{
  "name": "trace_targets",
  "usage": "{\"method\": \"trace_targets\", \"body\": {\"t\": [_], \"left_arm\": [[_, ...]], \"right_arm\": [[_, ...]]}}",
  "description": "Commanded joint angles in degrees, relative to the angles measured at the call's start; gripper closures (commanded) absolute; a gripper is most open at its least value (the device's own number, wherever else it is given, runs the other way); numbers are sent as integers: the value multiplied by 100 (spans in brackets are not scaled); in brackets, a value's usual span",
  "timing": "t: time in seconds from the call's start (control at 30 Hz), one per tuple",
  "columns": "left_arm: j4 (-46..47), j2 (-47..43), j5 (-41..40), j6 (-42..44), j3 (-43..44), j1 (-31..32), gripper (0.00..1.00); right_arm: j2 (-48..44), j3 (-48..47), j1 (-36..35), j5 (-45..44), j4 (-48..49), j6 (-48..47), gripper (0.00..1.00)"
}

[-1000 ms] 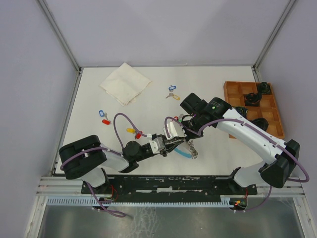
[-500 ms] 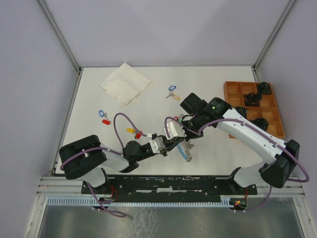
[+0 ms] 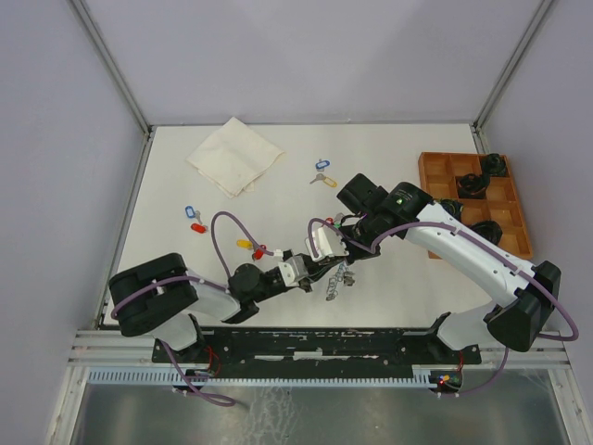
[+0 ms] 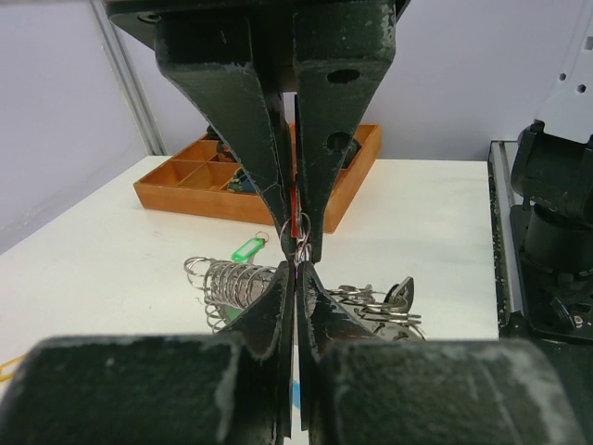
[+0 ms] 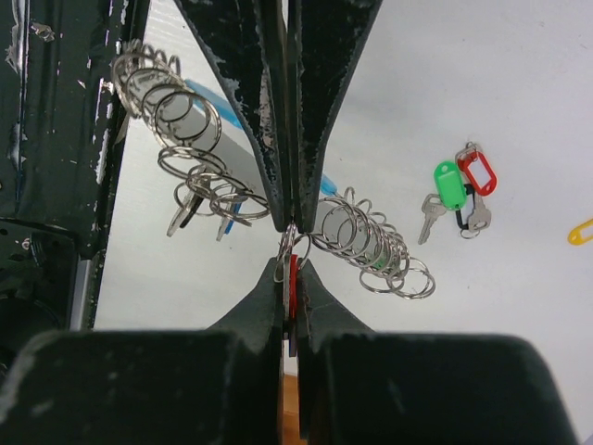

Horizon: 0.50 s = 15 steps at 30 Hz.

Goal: Remove the keys from the keyring

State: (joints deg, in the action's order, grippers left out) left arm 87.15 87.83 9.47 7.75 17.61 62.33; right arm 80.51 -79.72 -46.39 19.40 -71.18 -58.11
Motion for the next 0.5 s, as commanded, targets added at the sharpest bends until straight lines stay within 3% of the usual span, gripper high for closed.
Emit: {"method": "trace_targets", "body": {"t": [0.0,0.47], "left_arm": [[790,-234,-364,59,-108,-19,97],[1129,-517,-552,-329,-264,-18,97]], "right_arm": [[-238,-210,34,52,66,62,99],[-196,359,473,305,287,88,99]]}}
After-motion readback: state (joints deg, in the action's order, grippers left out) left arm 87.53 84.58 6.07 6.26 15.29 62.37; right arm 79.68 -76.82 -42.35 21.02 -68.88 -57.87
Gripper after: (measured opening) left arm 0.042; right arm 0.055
